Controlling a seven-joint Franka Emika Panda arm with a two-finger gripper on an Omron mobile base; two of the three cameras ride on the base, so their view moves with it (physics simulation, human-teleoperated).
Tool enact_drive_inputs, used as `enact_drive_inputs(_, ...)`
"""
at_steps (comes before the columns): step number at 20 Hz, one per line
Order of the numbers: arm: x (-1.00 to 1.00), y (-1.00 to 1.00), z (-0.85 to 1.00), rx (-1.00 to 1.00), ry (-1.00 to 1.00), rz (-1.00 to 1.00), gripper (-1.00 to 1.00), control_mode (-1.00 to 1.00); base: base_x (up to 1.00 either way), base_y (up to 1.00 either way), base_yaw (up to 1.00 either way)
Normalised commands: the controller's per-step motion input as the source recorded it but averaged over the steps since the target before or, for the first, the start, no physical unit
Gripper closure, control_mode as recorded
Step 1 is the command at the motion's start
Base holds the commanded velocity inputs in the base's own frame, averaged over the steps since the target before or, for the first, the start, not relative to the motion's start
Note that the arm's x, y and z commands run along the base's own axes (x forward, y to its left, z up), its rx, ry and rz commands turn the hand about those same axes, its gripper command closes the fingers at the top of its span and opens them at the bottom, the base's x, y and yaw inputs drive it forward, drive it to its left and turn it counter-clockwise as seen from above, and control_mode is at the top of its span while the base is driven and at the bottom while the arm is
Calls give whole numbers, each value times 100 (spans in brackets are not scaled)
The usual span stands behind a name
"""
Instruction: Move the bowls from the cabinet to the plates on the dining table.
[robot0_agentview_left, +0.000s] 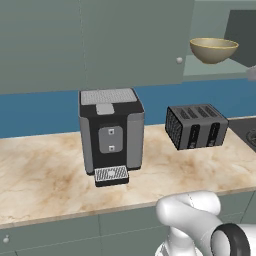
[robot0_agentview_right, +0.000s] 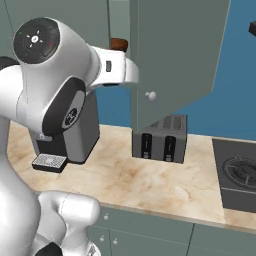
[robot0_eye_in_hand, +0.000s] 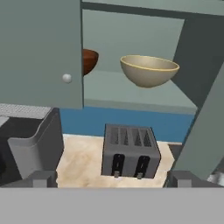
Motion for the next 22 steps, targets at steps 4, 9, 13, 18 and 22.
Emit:
enact_drive_inputs(4, 36, 16, 0, -10, 6, -31, -100, -100, 0, 0, 0)
enact_drive_inputs(9, 41, 7, 0, -9, 4, -31, -100, -100, 0, 0, 0)
enact_drive_inputs(13, 42, 0, 0, -7, 4, -28, -100, -100, 0, 0, 0)
enact_drive_inputs(18, 41, -5, -2, -4, 3, -24, -100, -100, 0, 0, 0)
enact_drive_inputs(22, 47, -5, -1, -3, 4, -23, -100, -100, 0, 0, 0)
